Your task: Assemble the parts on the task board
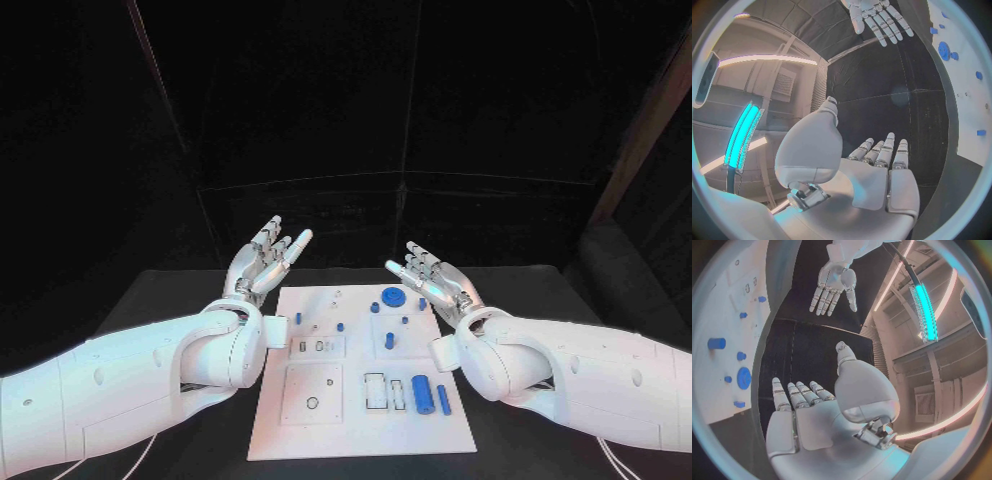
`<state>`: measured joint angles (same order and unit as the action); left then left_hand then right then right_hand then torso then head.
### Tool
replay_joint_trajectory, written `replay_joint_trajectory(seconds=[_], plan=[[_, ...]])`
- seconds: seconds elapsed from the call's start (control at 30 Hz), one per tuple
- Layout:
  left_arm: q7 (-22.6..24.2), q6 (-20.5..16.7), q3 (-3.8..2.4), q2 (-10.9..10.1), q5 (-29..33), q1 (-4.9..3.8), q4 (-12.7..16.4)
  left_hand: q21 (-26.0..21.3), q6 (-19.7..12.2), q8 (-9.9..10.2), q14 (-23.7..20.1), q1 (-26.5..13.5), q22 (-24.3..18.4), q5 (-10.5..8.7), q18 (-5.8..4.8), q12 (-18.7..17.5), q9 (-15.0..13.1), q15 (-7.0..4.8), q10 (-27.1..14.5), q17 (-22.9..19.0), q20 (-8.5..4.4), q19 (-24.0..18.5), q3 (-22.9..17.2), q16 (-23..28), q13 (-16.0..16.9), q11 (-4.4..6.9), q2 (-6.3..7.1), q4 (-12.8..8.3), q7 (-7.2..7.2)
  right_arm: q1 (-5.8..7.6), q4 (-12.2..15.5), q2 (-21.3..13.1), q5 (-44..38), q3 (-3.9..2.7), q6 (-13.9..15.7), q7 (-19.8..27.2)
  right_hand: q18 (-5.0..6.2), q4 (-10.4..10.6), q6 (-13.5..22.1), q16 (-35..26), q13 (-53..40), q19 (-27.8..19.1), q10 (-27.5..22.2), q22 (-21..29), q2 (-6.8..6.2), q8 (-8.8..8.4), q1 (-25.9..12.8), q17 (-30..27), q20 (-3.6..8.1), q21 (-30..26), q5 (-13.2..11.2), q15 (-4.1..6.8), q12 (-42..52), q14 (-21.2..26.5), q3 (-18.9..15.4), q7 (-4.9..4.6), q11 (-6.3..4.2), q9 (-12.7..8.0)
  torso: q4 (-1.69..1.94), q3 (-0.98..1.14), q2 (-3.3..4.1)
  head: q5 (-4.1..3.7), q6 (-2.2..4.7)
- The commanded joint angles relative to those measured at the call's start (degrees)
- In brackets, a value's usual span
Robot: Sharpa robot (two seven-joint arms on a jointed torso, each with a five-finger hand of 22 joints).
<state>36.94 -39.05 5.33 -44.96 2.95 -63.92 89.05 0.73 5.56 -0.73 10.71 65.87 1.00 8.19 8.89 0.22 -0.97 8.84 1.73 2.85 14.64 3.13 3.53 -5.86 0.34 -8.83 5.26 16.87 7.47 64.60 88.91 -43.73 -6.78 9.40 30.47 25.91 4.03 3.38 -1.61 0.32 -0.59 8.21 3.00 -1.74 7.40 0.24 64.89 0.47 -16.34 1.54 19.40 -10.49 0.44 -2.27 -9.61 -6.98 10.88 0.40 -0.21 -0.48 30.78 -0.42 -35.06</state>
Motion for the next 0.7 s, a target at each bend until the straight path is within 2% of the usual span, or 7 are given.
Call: replay_joint_trajectory(seconds=[0.03,0.23,0.33,0.4,0.5,0.57,0.7], plan=[[3.29,2.17,-0.04,-0.03,0.48,-0.11,0.00,0.33,0.42,-0.28,0.33,0.52,0.05,0.14,1.14,0.21,-0.05,0.11,0.03,0.06,0.30,-0.01,-0.10,-0.30,0.10,-0.33,-0.06,0.24,3.68,0.36,-0.04,0.08,-3.89,0.28,-6.15,-1.19,0.67,-0.40,-0.59,0.23,-0.06,0.01,0.13,-0.07,0.21,0.22,1.21,0.07,-0.39,0.43,0.19,-0.59,0.21,-0.18,-0.26,-6.37,0.52,0.07,-0.01,-0.01,-0.01,0.01,0.00],[3.00,2.71,-0.04,-0.76,0.64,-0.10,-1.26,0.43,0.68,-0.32,0.58,0.57,0.11,0.05,1.02,0.27,-0.09,0.55,0.31,0.21,0.57,0.13,-0.55,-1.04,0.16,-1.00,-0.69,0.20,4.32,0.70,-0.93,-1.10,-4.08,0.30,-3.86,0.20,0.18,-4.89,-2.97,1.02,-0.40,0.95,2.42,-0.37,0.32,0.70,6.27,0.62,-0.52,1.03,-1.03,-1.53,0.60,-3.37,0.83,-7.55,1.61,0.49,-0.06,-0.09,0.07,-0.20,-0.05],[2.81,3.47,-0.04,-1.31,1.11,-0.11,-1.35,0.89,1.98,-0.56,2.62,1.36,0.38,-0.07,0.69,0.60,-0.27,1.92,1.85,0.71,1.54,1.01,-1.12,-3.03,0.44,-2.59,-1.55,0.12,5.82,1.18,-1.52,-1.42,-5.06,0.29,-2.66,1.26,0.50,-8.58,-9.63,3.27,-1.63,6.06,11.79,-1.61,0.37,2.25,10.17,1.53,-0.53,3.29,-2.56,-2.68,2.83,-10.54,2.33,-8.76,3.03,1.49,-0.11,-0.10,0.11,-0.20,0.07],[2.89,3.90,-0.03,-1.79,1.26,-0.14,-1.27,1.57,4.05,-0.98,5.15,2.49,0.76,-0.11,0.32,1.08,-0.54,2.67,3.97,1.17,1.94,2.36,-1.49,-4.68,0.77,-3.65,-1.99,0.04,6.75,1.67,-2.08,-1.49,-6.01,0.29,-2.16,1.78,0.83,-10.25,-14.47,4.84,-2.29,10.37,18.89,-2.61,0.27,3.44,11.59,1.96,-0.49,5.31,-3.27,-2.89,4.84,-15.91,2.98,-8.90,3.29,2.09,-0.16,-0.18,0.10,-0.16,0.06],[3.13,4.49,-0.03,-2.70,1.36,-0.38,-0.97,3.84,10.41,-2.45,12.19,4.81,2.01,-0.23,-1.02,3.19,-1.32,4.28,11.73,2.15,2.15,7.15,-1.99,-7.88,1.80,-5.63,-3.39,-0.20,8.55,2.59,-2.87,-1.57,-8.10,0.28,-1.44,2.21,2.33,-12.01,-21.97,7.16,-3.03,17.23,29.55,-4.08,0.18,5.30,12.89,2.53,-0.29,8.55,-4.01,-3.35,7.87,-24.85,3.64,-9.00,3.77,2.90,-0.25,-0.19,0.31,-0.25,0.13],[3.16,5.05,-0.03,-3.37,1.39,-0.75,-0.71,6.89,15.98,-3.80,20.10,6.47,3.55,-0.38,-1.86,5.34,-1.94,5.27,19.24,3.06,2.16,13.86,-2.07,-10.70,2.59,-6.48,-4.19,-0.55,9.11,3.28,-3.28,-1.78,-9.96,0.27,-1.18,2.26,3.22,-13.03,-27.38,8.71,-3.31,21.70,36.99,-4.90,0.13,6.52,13.46,2.89,-0.39,10.64,-4.49,-2.79,9.67,-31.95,3.95,-8.78,3.32,3.35,-0.32,-0.26,0.57,-0.25,0.21],[2.82,6.30,-0.03,-4.54,1.23,-1.56,0.20,13.33,27.98,-6.33,30.12,9.16,6.34,-0.44,-0.69,9.19,-2.91,3.76,35.96,3.07,1.97,30.06,-1.37,-11.41,3.50,-5.38,-5.40,-1.63,8.93,4.92,-4.32,-2.07,-14.83,0.24,-1.22,1.59,5.36,-14.83,-38.79,11.23,-3.25,28.12,44.96,-5.78,0.27,8.98,14.51,3.41,-0.31,13.68,-5.13,-0.71,11.21,-44.36,4.56,-8.06,1.64,4.20,-0.48,-0.26,1.29,-0.02,0.42]])
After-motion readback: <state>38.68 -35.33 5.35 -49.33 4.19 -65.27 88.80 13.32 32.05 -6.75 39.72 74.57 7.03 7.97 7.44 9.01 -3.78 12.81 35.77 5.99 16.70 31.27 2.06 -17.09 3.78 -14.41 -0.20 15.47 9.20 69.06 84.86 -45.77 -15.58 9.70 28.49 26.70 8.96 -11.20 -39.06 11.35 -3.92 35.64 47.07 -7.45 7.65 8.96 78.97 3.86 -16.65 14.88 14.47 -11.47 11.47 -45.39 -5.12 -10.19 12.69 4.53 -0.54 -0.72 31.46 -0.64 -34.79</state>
